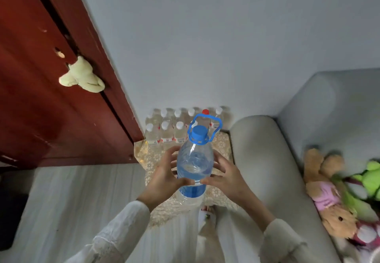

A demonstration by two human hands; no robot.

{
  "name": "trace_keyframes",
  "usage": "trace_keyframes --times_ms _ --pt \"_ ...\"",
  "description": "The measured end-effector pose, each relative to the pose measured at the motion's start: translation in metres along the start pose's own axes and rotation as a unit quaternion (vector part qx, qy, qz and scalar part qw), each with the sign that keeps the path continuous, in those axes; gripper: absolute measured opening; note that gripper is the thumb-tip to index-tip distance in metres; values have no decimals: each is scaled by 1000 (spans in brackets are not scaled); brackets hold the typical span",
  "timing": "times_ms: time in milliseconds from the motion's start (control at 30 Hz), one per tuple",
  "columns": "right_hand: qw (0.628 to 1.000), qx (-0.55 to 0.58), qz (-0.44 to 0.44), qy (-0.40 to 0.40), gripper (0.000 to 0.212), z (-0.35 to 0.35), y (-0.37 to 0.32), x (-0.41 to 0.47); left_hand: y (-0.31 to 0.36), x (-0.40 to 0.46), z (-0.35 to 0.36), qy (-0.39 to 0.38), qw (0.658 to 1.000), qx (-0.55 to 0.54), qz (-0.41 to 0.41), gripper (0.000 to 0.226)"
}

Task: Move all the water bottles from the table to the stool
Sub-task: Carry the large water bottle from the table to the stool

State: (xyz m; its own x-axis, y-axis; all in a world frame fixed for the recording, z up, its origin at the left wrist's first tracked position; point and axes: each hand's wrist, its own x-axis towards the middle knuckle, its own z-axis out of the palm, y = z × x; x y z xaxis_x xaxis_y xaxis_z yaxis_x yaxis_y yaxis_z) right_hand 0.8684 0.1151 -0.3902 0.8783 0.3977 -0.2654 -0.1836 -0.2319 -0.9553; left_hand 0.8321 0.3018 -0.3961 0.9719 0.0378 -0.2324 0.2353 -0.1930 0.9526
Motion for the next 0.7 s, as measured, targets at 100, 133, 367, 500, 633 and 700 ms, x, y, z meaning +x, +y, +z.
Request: trace_keyframes --times_ms 100,133,367,500,633,700 --pt "999 0 29 -30 72 -35 18 54 -9 54 22 18 999 11 -35 90" --pt "999 -9 35 -38 72 -47 23 72 -12 73 29 23 998 12 -50 90" --pt "996 -57 45 -53 85 -100 65 169 -34 172 65 44 993 57 -98 98" --pt "996 -66 51 -40 84 -113 93 202 -53 215 79 37 992 78 -92 94" --pt "996 -51 70 -22 81 -120 120 223 -71 243 88 27 992 98 -80 90" --pt "996 -53 73 -24 79 -124 130 231 -78 253 93 28 991 106 -80 90"
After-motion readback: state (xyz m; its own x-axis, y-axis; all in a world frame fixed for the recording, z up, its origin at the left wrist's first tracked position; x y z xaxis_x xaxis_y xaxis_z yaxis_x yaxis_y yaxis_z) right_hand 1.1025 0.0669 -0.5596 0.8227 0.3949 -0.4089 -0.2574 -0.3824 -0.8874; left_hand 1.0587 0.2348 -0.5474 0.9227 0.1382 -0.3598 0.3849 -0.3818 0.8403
